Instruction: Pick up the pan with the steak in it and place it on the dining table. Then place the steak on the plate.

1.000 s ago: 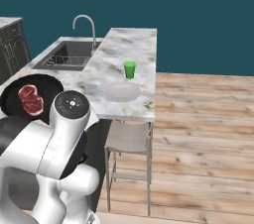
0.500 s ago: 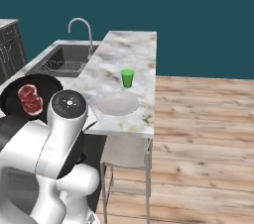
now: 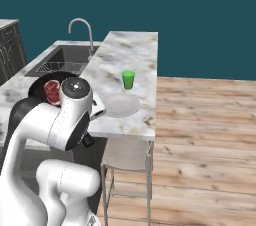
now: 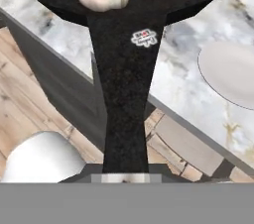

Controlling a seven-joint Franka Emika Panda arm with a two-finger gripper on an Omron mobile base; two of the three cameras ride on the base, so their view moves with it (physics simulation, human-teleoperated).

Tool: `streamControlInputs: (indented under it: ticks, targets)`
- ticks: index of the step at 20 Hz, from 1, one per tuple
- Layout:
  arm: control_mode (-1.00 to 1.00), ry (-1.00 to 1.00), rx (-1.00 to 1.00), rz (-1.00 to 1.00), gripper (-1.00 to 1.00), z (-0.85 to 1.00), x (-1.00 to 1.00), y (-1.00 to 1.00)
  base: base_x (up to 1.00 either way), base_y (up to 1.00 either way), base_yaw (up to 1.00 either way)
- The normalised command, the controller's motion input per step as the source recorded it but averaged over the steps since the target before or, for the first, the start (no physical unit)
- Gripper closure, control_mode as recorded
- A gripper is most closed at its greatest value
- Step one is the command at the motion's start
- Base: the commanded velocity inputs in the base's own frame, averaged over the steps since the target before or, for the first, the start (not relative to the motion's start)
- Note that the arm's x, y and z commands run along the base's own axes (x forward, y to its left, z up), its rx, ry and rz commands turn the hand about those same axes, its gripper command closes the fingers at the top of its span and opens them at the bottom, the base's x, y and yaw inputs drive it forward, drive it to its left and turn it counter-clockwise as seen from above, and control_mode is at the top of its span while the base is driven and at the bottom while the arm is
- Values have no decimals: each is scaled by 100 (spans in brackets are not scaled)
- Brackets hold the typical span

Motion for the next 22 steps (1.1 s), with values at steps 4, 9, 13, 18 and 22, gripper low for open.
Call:
streamControlInputs:
  ticks: [4, 9, 13, 18, 22]
  targets:
    - [-100, 1, -7, -11, 100, -13, 56, 17, 0, 0, 0]
    - [-100, 1, -8, -7, 100, -14, 34, 28, 0, 0, 0]
    - [-100, 2, 0, 0, 100, -1, 0, 4, 0, 0, 0]
    - [-100, 4, 0, -3, 100, -24, -1, 0, 0, 0, 0]
    - [-100, 5, 0, -7, 100, -28, 0, 0, 0, 0, 0]
